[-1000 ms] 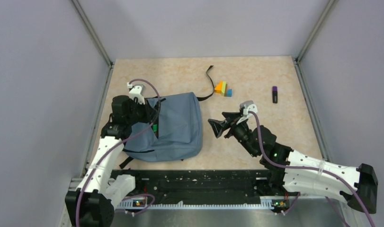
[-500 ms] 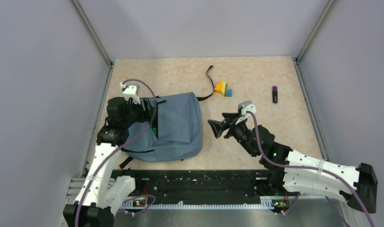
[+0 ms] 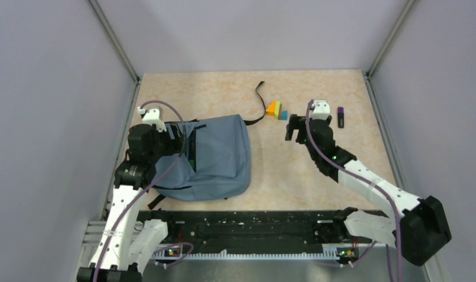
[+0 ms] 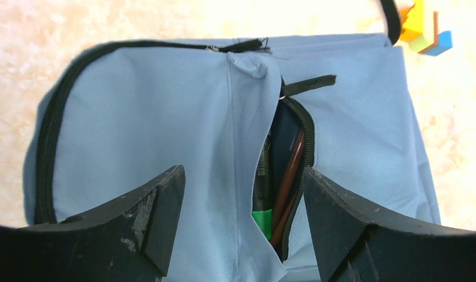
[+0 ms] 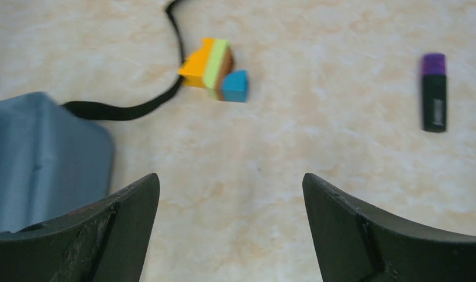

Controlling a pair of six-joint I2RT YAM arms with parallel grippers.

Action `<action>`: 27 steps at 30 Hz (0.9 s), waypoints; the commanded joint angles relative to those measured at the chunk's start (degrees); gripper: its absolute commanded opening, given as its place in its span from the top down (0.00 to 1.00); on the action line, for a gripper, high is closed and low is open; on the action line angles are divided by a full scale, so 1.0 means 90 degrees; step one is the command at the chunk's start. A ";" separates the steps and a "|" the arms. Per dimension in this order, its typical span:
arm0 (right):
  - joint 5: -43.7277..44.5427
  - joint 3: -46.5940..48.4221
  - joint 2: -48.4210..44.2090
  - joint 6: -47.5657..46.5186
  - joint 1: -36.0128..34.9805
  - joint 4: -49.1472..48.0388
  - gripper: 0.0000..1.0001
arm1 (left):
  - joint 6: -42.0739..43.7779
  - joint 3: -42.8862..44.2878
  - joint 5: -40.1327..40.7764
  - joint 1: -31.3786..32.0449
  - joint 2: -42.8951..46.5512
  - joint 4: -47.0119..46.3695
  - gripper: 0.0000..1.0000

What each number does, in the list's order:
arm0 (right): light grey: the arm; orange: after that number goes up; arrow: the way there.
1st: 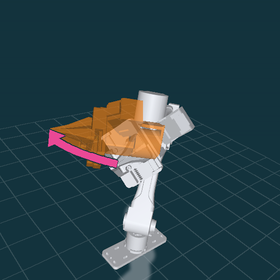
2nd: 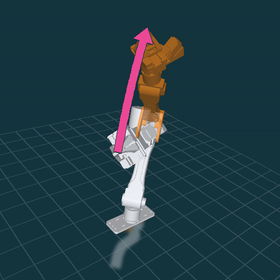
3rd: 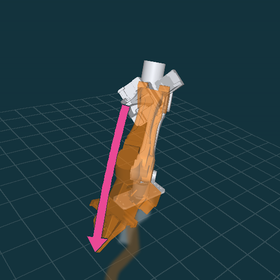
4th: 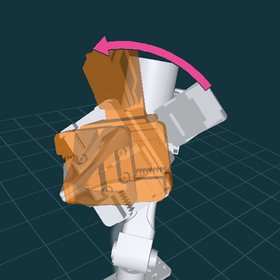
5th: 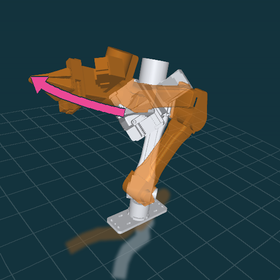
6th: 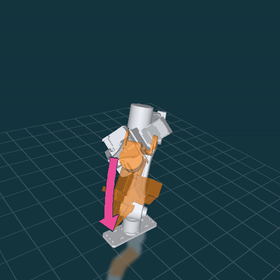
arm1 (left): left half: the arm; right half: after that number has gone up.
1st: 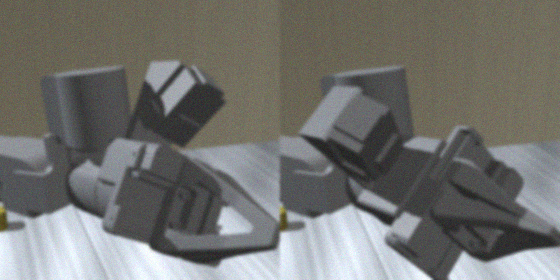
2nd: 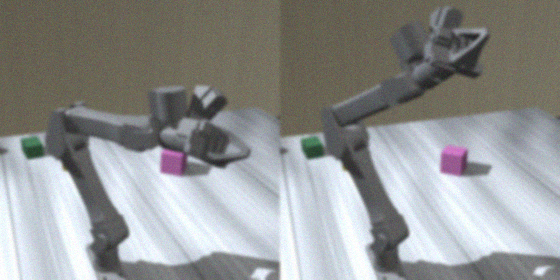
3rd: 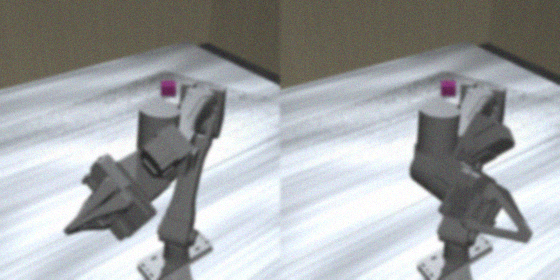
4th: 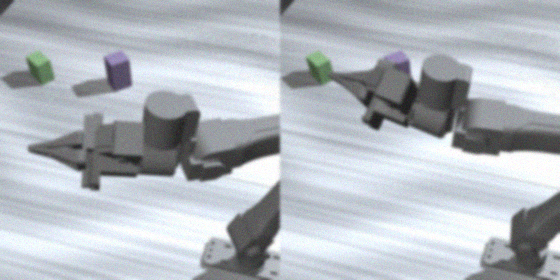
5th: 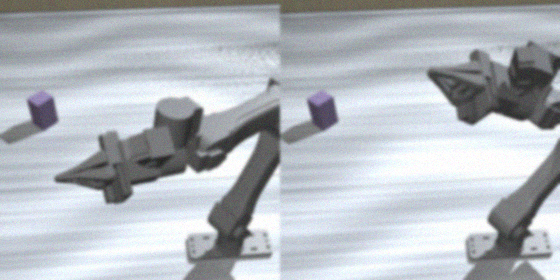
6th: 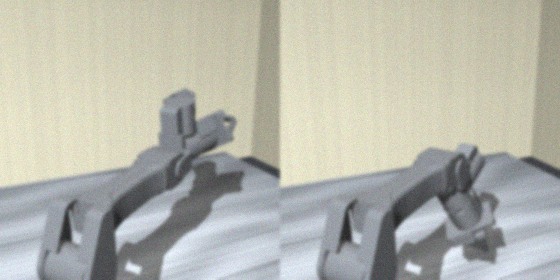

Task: Pack the student bag
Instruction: Place the stationery in the student bag, then pick up the stationery from the center of the board.

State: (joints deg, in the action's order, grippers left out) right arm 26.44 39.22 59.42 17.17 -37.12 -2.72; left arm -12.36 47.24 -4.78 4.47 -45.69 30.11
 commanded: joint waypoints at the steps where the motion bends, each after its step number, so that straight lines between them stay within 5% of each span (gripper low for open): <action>1: -0.0519 0.0521 0.0782 -0.0052 0.1264 0.0556 0.10 | -0.0063 -0.0031 0.0239 -0.0019 0.0690 -0.0597 0.22; 14: -0.1187 0.2228 0.3590 -0.1356 0.3878 0.0946 0.06 | -0.0177 -0.0330 -0.0135 -0.0018 0.0967 -0.0428 0.22; 27: -0.1770 0.3746 0.4813 -0.1973 0.4471 0.2295 0.12 | -0.0150 -0.0404 0.0100 -0.0018 0.1220 -0.0439 0.21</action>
State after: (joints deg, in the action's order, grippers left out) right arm 13.13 66.96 99.68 1.26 1.28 13.65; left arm -13.45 43.90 -4.62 4.47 -35.24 27.94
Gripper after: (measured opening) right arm 0.897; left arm 0.785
